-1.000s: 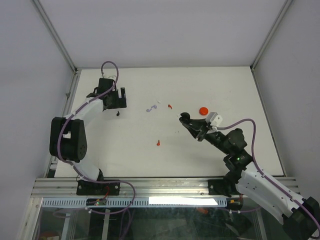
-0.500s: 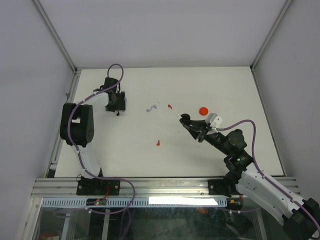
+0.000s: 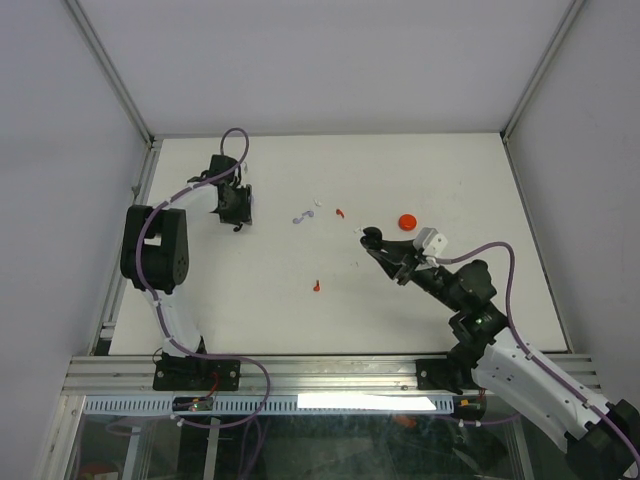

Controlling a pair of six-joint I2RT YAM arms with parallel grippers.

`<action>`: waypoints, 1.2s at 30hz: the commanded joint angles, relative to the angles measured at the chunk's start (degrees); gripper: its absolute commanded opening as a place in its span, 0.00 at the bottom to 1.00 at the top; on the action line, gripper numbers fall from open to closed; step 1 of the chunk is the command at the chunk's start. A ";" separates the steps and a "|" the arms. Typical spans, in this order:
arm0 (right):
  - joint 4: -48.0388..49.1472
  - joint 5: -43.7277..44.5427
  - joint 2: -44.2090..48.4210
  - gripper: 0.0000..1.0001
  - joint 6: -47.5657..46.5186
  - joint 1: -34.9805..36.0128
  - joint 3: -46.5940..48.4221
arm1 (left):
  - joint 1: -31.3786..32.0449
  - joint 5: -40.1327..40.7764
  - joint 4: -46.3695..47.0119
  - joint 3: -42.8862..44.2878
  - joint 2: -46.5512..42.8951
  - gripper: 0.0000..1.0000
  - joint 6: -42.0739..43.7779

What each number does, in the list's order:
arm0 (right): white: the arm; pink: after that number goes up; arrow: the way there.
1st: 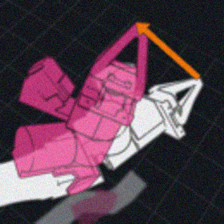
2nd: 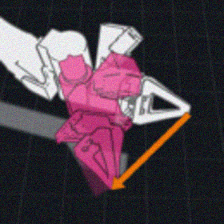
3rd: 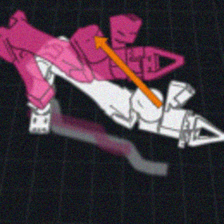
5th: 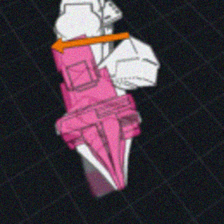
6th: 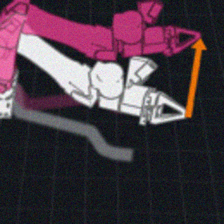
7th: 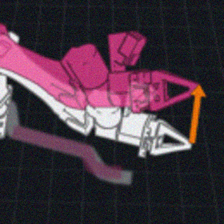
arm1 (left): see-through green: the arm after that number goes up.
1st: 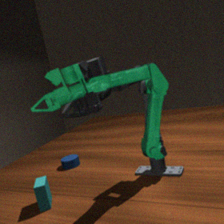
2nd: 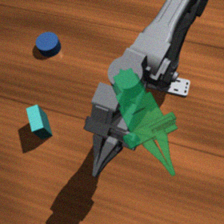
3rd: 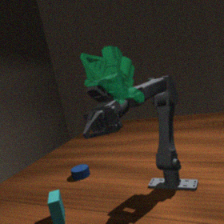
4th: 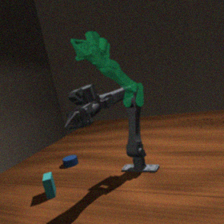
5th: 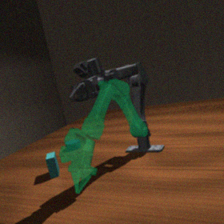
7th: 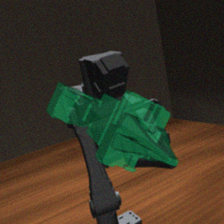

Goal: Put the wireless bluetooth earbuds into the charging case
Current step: Pick up the earbud from the center of the board.

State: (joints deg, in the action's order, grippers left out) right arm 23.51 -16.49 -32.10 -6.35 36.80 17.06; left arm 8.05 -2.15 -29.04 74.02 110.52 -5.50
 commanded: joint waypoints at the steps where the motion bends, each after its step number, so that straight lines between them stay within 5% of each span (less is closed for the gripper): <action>1: 1.25 0.86 1.86 0.00 0.00 0.22 0.83 | 2.53 -5.33 -3.09 -0.27 -0.51 0.38 0.83; 8: 0.05 0.95 3.34 0.00 0.42 0.21 1.05 | 3.72 -8.20 -4.54 -5.13 -4.35 0.36 -0.54; 19: 0.00 0.71 2.69 0.00 0.53 0.21 1.31 | 3.15 -1.40 -4.45 -4.34 -13.61 0.48 -2.58; 36: 0.25 0.85 2.34 0.00 0.37 0.23 0.56 | -1.69 2.71 -3.40 0.17 -5.66 0.47 -4.52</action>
State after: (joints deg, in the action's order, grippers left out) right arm 22.15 -16.47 -29.52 -6.13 36.80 17.04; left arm 6.31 0.03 -34.26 70.74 103.88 -9.26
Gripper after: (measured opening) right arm 0.249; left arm 0.480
